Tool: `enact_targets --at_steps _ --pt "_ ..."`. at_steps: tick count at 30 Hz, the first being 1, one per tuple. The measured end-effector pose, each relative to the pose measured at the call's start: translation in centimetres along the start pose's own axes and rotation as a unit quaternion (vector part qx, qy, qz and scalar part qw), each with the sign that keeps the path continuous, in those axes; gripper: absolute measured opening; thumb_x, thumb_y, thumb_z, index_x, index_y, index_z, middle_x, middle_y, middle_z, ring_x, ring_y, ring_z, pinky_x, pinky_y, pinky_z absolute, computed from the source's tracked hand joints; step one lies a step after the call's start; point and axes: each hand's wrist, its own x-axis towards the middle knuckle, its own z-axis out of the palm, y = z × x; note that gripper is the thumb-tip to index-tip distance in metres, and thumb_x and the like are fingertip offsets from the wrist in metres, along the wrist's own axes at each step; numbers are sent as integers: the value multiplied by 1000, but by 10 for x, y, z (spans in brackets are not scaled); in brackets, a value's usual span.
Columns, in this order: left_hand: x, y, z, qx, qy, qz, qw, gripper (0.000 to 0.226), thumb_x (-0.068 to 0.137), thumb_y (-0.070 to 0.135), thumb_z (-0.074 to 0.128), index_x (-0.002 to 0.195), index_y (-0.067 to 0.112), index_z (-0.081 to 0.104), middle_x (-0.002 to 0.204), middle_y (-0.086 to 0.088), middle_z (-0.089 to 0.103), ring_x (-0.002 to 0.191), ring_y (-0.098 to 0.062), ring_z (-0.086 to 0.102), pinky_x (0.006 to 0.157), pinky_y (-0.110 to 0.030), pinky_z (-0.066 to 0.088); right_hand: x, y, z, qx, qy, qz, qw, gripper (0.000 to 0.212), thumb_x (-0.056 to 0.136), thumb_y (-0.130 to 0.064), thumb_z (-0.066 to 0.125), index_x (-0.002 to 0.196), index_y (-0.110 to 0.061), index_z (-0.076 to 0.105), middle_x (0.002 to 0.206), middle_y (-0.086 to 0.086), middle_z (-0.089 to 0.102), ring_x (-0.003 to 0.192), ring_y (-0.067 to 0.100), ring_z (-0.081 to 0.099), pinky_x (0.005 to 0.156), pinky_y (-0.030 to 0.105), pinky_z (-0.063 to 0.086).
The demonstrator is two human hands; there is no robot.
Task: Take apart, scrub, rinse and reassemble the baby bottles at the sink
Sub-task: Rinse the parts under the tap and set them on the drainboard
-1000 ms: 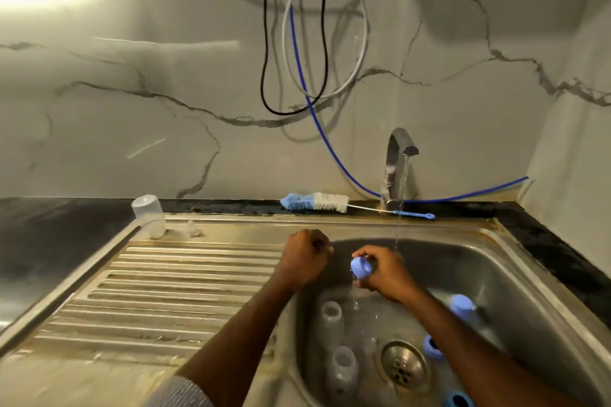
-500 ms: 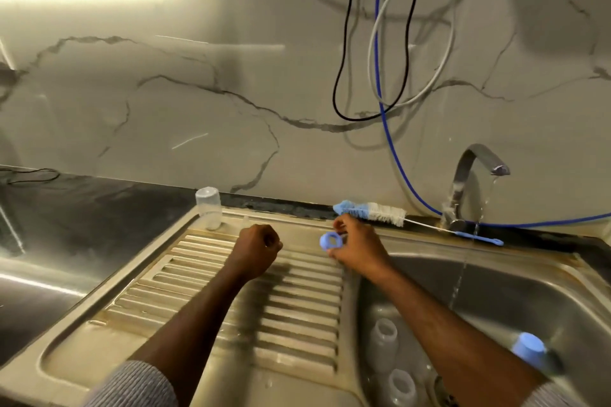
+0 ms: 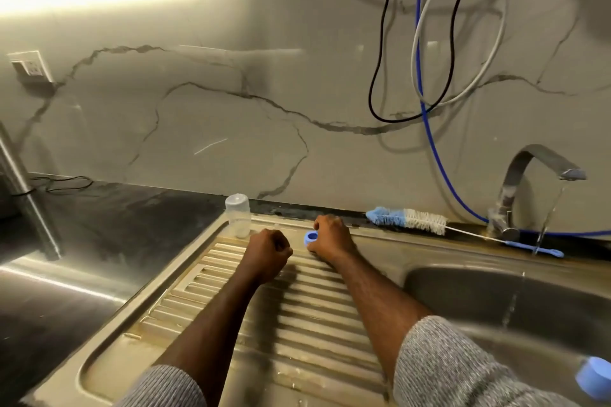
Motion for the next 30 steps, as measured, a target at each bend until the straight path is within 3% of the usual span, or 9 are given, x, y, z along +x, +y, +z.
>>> enact_targets --at_steps 4,9,14,17,20,22,25,30 --pt "2 10 8 -9 8 19 1000 7 90 19 75 91 12 75 86 -1 72 79 -15 64 70 -23 49 -12 6 -15 34 12 2 999 52 76 -27 86 120 -17 61 123 5 62 111 23 59 89 33 51" --pt "-9 55 33 -63 7 62 996 12 92 19 72 80 22 71 77 8 67 73 -4 62 61 -7 38 -57 56 -60 40 23 12 999 25 85 -21 75 106 -28 63 107 -6 62 97 12 60 81 29 54" --pt "-32 138 88 -119 -39 143 982 15 93 15 69 79 23 70 75 13 66 72 -1 63 65 -12 44 -119 149 -113 -12 30 26 999 9 82 -20 75 83 -27 70 84 -8 70 79 7 64 75 29 56" --pt "-47 189 133 -158 -99 169 968 12 91 14 69 83 22 74 81 7 72 78 -5 67 73 -20 52 -155 210 -143 -35 42 68 996 20 81 -9 71 74 -27 71 75 -8 70 73 4 65 72 27 56" --pt "-63 226 175 -180 -151 179 955 14 89 15 73 78 25 73 78 7 71 76 -6 65 75 -22 50 -184 264 -167 -38 96 135 986 27 79 -3 68 70 -29 70 70 -9 69 70 4 65 71 24 54" --pt "-73 238 201 -190 -190 167 949 14 88 13 74 79 23 74 80 7 73 80 -5 67 80 -22 52 -198 300 -175 -41 110 192 974 27 80 -5 69 72 -31 69 74 -10 68 75 7 65 73 23 50" --pt "-77 239 225 -180 -213 146 949 10 86 11 76 81 18 76 85 3 75 85 -8 69 85 -28 55 -206 335 -181 -63 90 279 954 23 85 -8 67 97 -27 71 96 -4 70 96 16 66 85 26 49" --pt "-67 225 246 -180 -198 118 956 11 87 12 75 79 20 77 83 3 76 84 -8 70 86 -30 56 -207 359 -156 -161 -55 312 935 51 84 -12 71 130 -31 62 134 2 61 123 24 58 104 38 49"
